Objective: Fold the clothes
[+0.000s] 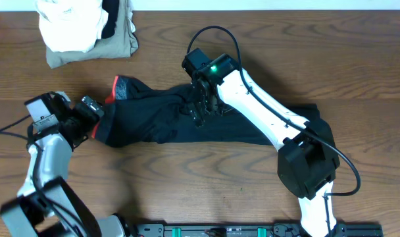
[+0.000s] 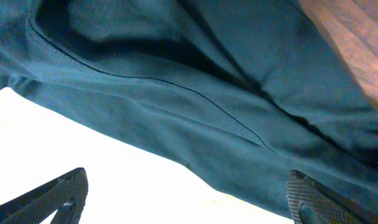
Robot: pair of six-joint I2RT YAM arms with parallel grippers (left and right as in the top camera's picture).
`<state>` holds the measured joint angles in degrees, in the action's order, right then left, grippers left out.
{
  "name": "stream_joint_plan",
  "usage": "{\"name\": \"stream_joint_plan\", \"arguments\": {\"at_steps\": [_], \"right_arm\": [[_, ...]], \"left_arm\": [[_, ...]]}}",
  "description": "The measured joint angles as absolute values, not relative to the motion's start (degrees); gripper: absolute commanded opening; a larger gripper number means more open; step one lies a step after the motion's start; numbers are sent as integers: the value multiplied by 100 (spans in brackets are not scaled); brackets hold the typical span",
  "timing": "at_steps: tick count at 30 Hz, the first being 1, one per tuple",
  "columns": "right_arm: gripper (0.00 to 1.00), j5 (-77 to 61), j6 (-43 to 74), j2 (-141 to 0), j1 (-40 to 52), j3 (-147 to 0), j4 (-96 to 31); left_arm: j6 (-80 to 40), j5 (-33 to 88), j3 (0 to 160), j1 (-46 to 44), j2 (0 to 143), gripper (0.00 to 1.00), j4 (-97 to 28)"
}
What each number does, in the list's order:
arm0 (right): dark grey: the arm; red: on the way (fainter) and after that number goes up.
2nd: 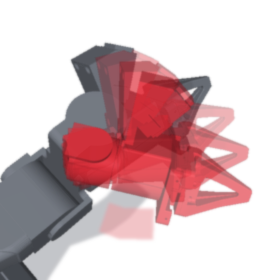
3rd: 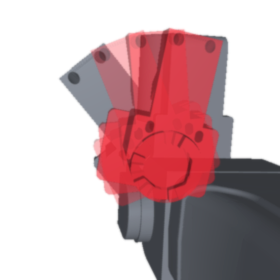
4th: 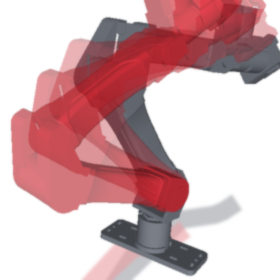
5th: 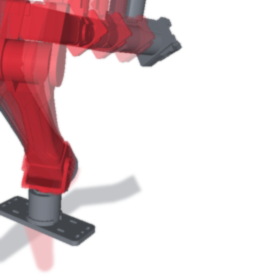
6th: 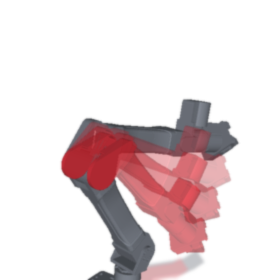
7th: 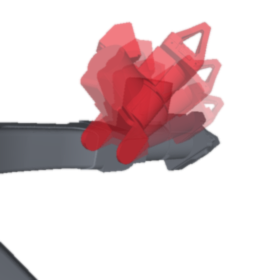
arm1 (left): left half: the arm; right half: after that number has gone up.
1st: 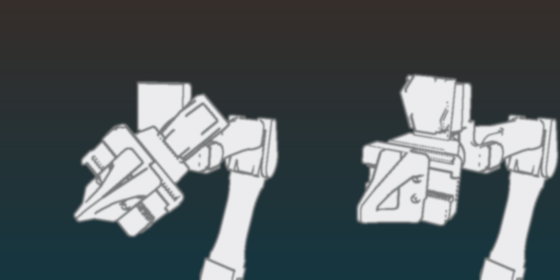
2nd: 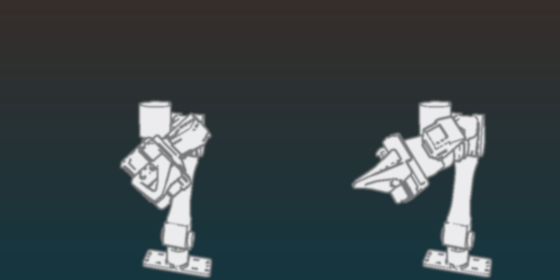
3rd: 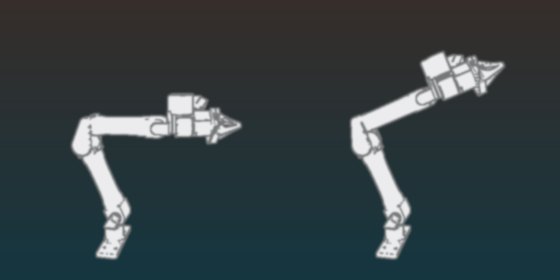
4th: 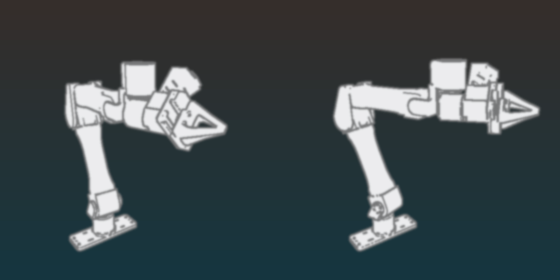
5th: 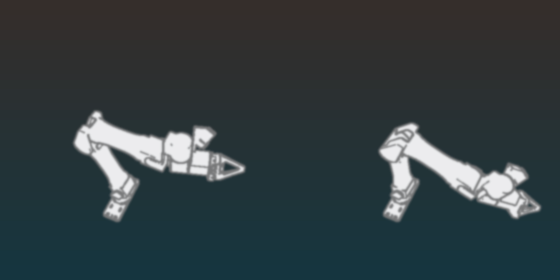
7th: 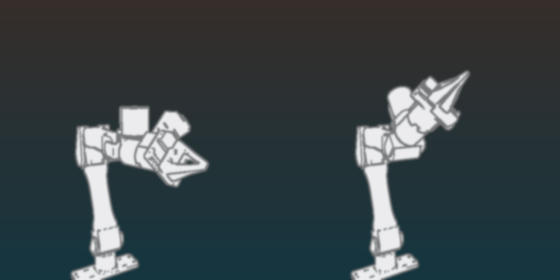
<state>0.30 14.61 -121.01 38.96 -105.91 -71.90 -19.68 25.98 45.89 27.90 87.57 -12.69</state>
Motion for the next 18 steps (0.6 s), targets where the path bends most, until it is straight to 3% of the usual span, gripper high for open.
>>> {"name": "stream_joint_plan", "arguments": {"at_steps": [5, 7, 11, 18], "right_arm": [[99, -27, 1507, -12101, 3896, -10591, -7133], [99, -30, 1511, -12101, 3896, -10591, -7131], [99, -32, 1533, -12101, 3896, -10573, -7107], [99, -34, 1559, -12101, 3896, -10259, -6825]], "left_arm": [[-1750, 2954, 4589, 2652, 9183, 92, -1059], [-1704, 3013, 4589, 2558, 9262, 82, -989], [-1653, 3116, 4589, 2410, 9284, 47, -878], [-1767, 3159, 4602, 2377, 9284, 19, -718]]}}
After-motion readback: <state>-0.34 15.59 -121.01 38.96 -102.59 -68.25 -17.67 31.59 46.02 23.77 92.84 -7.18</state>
